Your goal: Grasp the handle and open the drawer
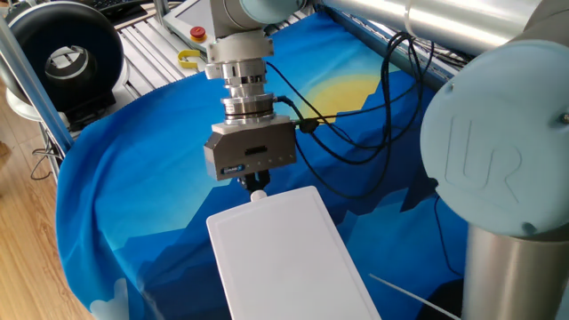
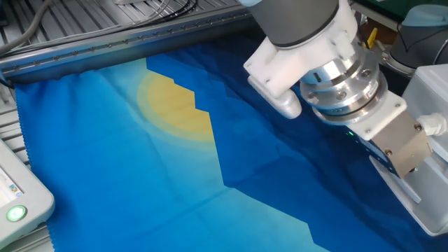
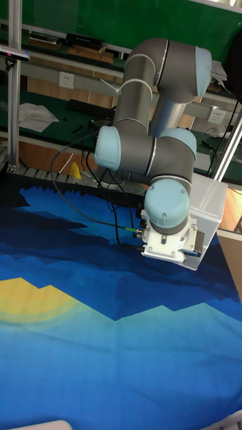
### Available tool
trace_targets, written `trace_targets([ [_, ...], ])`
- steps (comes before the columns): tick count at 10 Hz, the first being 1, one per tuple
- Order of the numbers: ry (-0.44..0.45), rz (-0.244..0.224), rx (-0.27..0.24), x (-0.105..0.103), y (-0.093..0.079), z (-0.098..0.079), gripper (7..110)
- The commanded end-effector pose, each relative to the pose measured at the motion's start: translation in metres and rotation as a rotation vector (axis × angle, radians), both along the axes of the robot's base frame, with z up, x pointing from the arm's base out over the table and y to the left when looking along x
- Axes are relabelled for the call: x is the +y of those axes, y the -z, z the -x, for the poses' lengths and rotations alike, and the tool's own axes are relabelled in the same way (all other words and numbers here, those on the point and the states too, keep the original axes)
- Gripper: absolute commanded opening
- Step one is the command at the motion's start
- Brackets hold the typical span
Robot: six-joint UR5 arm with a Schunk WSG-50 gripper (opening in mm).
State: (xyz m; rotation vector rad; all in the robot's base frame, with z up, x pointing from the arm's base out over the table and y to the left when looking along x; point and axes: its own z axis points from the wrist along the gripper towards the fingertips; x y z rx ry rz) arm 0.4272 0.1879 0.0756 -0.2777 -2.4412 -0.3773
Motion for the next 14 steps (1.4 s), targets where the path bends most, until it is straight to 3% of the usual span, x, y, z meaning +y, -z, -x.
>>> trace_targets([
  [1, 0.075, -0.073, 0.046, 0.022, -0.014, 0.001, 22],
  [3, 0.069, -0.080, 0.036, 0.026, -0.013, 0.001, 22],
  [4, 0.057, -0.074, 0.034, 0.022, -0.011, 0.002, 44],
  [5, 0.043, -0.076, 0.046, 0.019, -0.010, 0.006, 44],
  [7, 0.023, 0.003, 0.051, -0.001, 0.003, 0.010, 44],
  [8, 0.015, 0.028, 0.079, -0.006, 0.003, 0.016, 66],
  [11, 0.028, 0.036, 0.072, 0.003, 0.012, 0.017, 66],
  [13, 0.031, 0.069, 0.066, 0.007, 0.018, 0.020, 66],
  [14, 0.037, 0.081, 0.069, 0.011, 0.018, 0.021, 44],
])
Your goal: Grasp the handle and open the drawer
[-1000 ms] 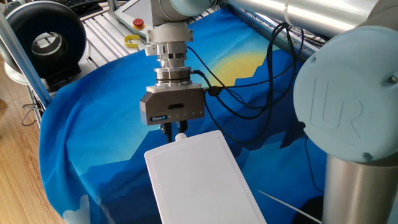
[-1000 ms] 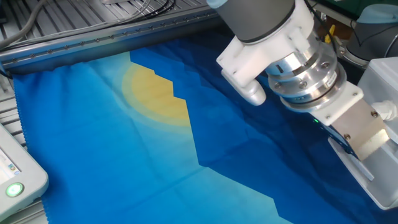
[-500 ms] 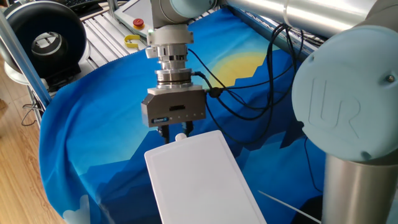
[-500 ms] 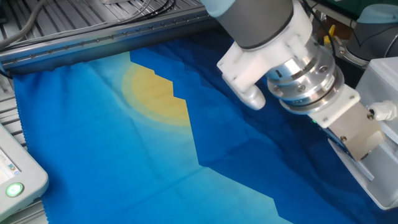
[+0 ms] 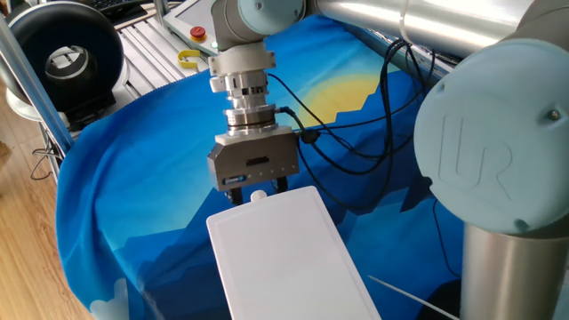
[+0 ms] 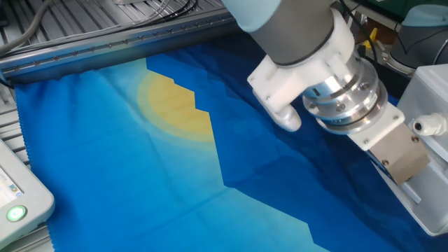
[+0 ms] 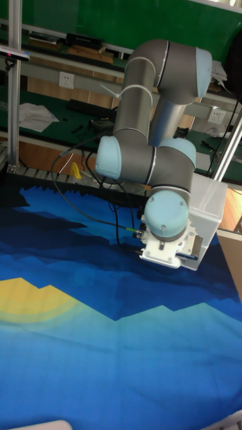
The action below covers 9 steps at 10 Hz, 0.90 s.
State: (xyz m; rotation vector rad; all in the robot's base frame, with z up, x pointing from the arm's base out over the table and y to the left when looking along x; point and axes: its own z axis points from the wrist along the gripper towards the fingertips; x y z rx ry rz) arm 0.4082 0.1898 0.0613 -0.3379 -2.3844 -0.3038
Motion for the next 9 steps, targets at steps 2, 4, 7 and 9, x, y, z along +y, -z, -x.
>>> trace_targets([
  [2, 0.016, 0.026, 0.000, 0.0122, 0.0005, 0.0016, 44],
  [4, 0.015, 0.031, 0.004, 0.0124, -0.0019, 0.0032, 44],
  [7, 0.019, 0.028, 0.006, 0.0161, -0.0040, 0.0032, 44],
  [9, 0.017, 0.036, 0.005, 0.0159, -0.0014, 0.0043, 44],
])
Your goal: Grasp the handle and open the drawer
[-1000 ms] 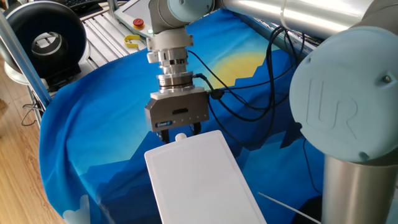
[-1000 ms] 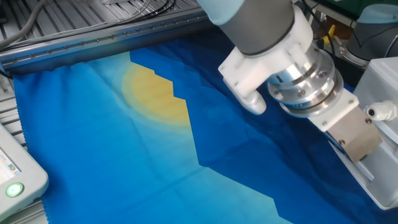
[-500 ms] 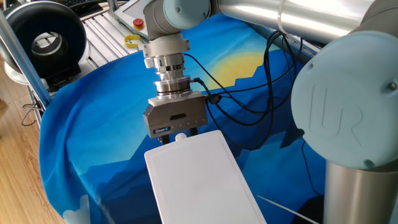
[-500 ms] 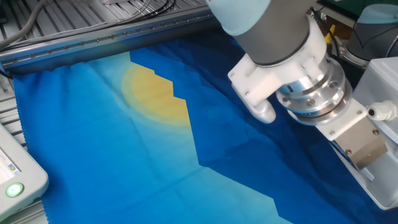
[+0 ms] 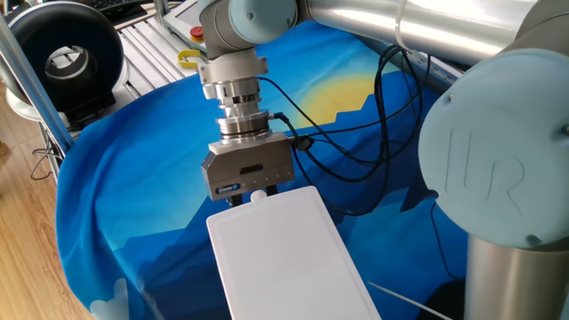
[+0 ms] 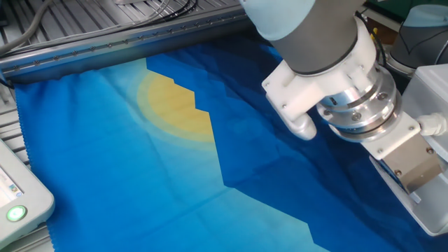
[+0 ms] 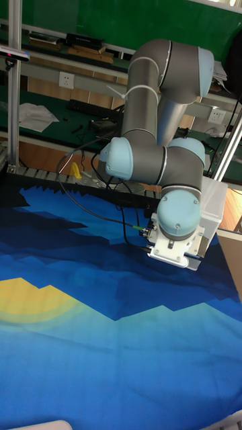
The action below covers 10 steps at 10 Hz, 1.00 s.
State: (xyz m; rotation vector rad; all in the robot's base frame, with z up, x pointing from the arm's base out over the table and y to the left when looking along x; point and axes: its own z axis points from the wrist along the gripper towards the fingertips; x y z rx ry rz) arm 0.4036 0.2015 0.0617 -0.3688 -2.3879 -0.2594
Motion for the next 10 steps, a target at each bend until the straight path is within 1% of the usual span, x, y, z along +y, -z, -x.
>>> trace_targets([
  [1, 0.006, 0.003, 0.002, 0.0027, 0.0007, 0.0001, 44],
  [2, 0.001, 0.025, 0.000, -0.0022, 0.0039, 0.0004, 44],
  [3, -0.002, 0.037, -0.001, -0.0050, 0.0056, 0.0006, 44],
  [5, 0.009, 0.040, 0.006, -0.0035, 0.0047, 0.0013, 44],
  [6, 0.014, 0.030, 0.008, -0.0009, 0.0038, 0.0014, 22],
  [10, 0.023, 0.033, 0.011, 0.0008, 0.0040, 0.0017, 22],
])
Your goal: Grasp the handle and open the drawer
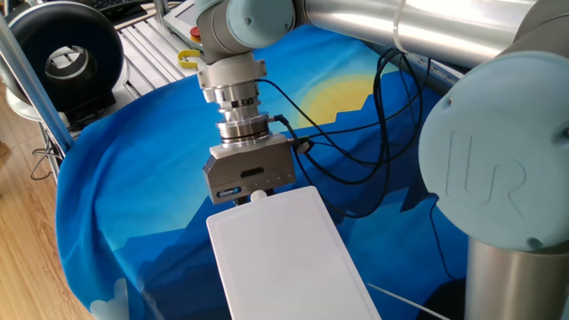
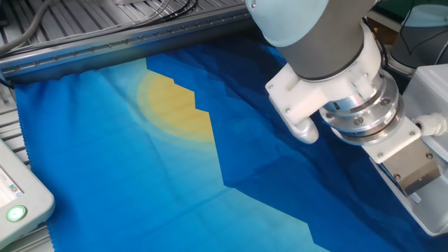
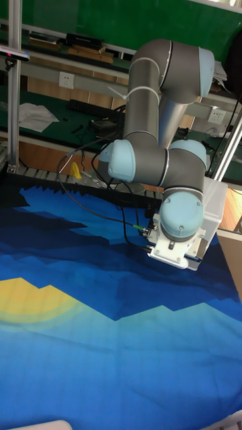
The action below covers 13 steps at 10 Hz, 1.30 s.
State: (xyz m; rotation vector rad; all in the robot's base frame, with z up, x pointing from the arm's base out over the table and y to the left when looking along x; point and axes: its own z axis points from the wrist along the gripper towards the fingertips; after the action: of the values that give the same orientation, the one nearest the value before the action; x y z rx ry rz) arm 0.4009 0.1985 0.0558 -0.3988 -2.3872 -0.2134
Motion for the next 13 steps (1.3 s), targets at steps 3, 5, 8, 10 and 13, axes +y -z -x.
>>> trace_targets([
  [3, 0.030, 0.002, 0.012, 0.004, -0.002, -0.001, 22],
  [5, 0.031, 0.023, 0.023, 0.001, -0.002, 0.001, 7],
  [8, 0.036, 0.024, 0.023, 0.003, 0.000, -0.001, 7],
  [10, 0.034, 0.017, 0.016, 0.002, 0.003, -0.004, 7],
  [13, 0.036, 0.044, -0.045, -0.004, 0.016, -0.017, 7],
])
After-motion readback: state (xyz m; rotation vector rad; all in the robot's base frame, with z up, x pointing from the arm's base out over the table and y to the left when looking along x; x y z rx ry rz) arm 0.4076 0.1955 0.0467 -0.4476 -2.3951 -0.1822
